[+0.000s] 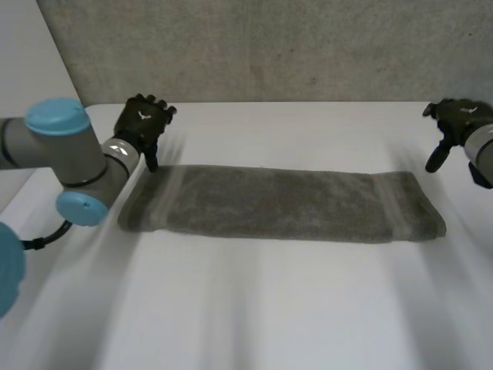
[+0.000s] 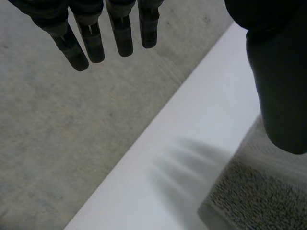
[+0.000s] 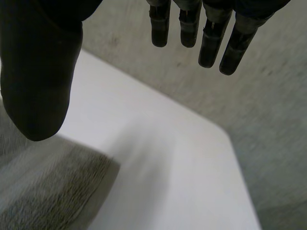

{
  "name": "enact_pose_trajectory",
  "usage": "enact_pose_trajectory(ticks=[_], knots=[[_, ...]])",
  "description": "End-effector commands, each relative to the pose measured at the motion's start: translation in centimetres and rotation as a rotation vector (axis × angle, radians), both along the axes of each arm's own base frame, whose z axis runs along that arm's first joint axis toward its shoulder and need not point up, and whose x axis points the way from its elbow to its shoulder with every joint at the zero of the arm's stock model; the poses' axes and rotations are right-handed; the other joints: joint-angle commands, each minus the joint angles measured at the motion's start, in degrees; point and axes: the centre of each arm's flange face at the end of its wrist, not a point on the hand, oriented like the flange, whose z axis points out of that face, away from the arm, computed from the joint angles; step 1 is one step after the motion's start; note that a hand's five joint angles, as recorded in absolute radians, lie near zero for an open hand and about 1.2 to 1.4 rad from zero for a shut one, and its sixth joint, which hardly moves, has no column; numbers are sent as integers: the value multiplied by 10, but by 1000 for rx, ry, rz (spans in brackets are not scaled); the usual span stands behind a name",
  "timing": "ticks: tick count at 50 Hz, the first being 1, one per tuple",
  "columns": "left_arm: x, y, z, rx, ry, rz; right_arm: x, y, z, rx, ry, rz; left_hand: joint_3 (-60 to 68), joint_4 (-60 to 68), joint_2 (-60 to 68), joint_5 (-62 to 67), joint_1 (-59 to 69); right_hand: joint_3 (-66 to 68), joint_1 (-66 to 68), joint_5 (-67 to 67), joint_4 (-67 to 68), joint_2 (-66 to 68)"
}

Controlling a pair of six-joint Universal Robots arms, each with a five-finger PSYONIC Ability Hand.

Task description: Fold the towel.

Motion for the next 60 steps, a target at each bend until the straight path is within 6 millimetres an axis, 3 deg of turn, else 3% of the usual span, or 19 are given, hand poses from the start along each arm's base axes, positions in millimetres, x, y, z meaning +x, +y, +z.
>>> enact_pose_trajectory(ticks=[1,5,8,10,17,19,24,27,31,33,34,35,41,46,51,55,57,58,60], knots=[[12,30,34,27,71,5,-2,40,19,-37,18,32,-38,-43,-43,-126,-47,-37,-34,-33,-44,-40],[17,59,38,72,96,-4,0,69,-5,36,67,95,-40,-45,-45,-128,-49,-33,-30,-30,-40,-36],[17,69,36,80,95,-11,1,76,-14,50,79,114,-40,-45,-45,-128,-49,6,9,10,-1,3],[20,84,30,93,93,-13,2,83,-34,56,98,134,-38,-43,-43,-126,-47,51,54,55,44,48],[19,108,31,60,115,-36,3,87,-64,81,135,153,-36,-42,-41,-125,-46,118,122,122,112,115],[22,114,30,50,142,-33,3,83,-84,126,157,163,-36,-42,-41,-125,-46,120,124,124,113,117],[27,119,34,64,194,-23,2,80,-96,150,180,167,-40,-45,-45,-128,-49,187,191,191,180,184],[28,120,34,82,227,-18,2,77,-96,146,182,170,-41,-47,-46,-130,-51,310,313,313,303,307],[32,119,36,85,245,-7,-3,73,-95,149,183,155,-41,-47,-46,-130,-51,339,342,342,332,336],[36,118,35,86,246,2,-9,70,-97,155,182,138,-41,-47,-46,-130,-51,403,406,406,396,400],[38,117,35,86,246,8,-14,69,-98,160,179,124,-41,-47,-46,-130,-51,529,533,533,522,526],[38,117,35,88,246,10,-18,67,-98,161,179,111,-40,-45,-45,-128,-49,662,665,665,655,659],[38,117,36,86,248,8,-39,58,-95,158,183,50,-41,-47,-46,-130,-51,663,666,667,656,660],[38,118,38,80,250,9,-89,40,-79,134,209,-68,-41,-47,-46,-130,-51,663,666,667,656,660],[39,120,39,79,248,9,-109,29,-57,94,265,-110,-41,-47,-46,-130,-51,663,666,667,656,660],[39,121,40,76,249,9,-107,24,-32,52,266,-106,-41,-47,-46,-130,-51,663,666,667,656,660],[39,121,41,73,250,7,-85,22,-10,0,242,-63,-40,-45,-45,-128,-49,663,666,667,656,660],[39,121,41,73,250,7,-84,22,-9,0,242,-63,-40,-45,-45,-128,-49,663,666,667,656,660],[38,121,42,69,251,6,-20,30,12,-72,187,81,-40,-45,-45,-128,-49,663,666,667,656,660]])
